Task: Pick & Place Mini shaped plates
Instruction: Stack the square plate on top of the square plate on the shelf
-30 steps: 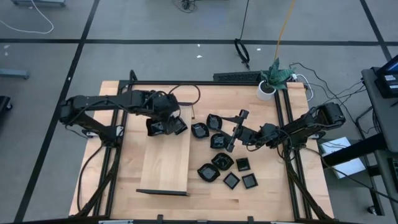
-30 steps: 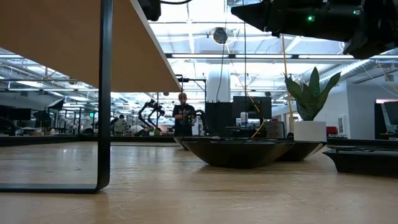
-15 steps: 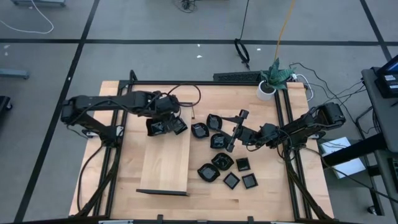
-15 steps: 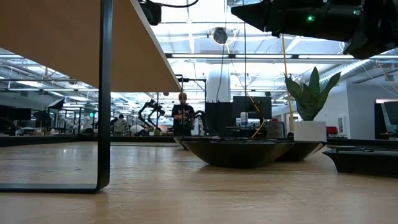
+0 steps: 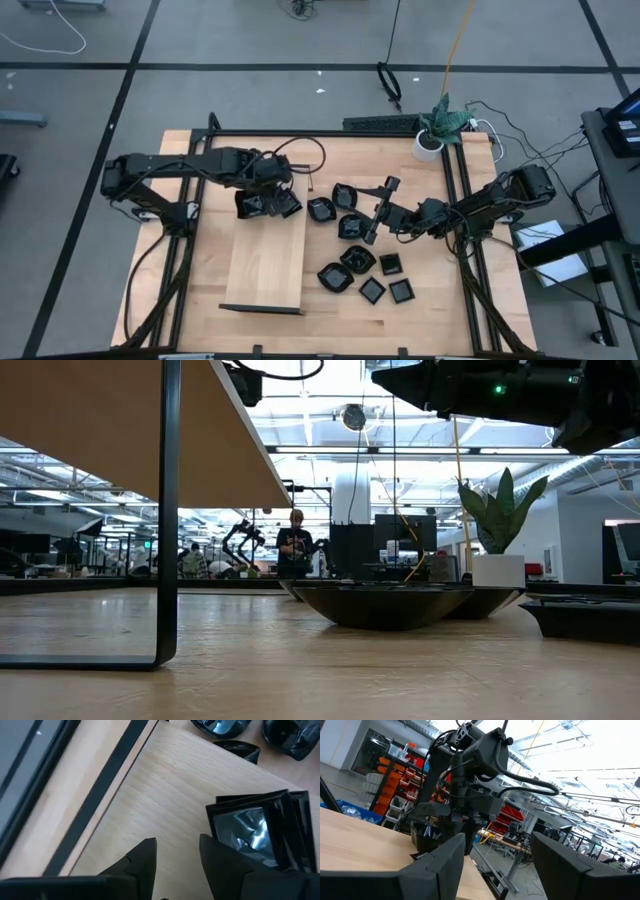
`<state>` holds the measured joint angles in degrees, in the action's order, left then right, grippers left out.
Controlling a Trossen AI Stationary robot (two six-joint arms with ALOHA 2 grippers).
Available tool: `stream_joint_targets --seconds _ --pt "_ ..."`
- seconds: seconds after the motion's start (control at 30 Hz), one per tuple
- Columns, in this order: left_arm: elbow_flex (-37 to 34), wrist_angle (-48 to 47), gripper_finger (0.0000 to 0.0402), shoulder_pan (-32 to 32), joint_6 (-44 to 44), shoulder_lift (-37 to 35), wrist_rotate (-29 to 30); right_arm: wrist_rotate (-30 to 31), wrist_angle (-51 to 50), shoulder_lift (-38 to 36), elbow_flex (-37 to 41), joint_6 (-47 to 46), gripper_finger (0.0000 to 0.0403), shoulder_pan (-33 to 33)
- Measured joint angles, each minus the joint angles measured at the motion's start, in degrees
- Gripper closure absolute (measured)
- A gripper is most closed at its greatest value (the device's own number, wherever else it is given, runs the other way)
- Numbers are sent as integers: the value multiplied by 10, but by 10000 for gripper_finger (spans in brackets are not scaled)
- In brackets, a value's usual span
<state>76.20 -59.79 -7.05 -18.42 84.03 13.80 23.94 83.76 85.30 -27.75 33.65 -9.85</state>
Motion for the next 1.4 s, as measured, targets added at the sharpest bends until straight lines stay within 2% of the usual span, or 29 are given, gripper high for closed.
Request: stream_joint_targets --seconds 0.17,0.37,0.63,1.17,1.4 --pt "0 0 247 0 -13 0 -28 0 0 0 0 0 190 0" --pt "1 0 247 0 -14 0 18 0 0 0 0 0 190 0" --pt "27 -1 247 0 -10 -5 -18 0 0 0 0 0 190 0" --pt "-1 -2 247 19 -13 11 -15 0 0 0 0 0 190 0" --pt "2 1 247 19 -8 -15 4 0 0 0 0 0 190 0"
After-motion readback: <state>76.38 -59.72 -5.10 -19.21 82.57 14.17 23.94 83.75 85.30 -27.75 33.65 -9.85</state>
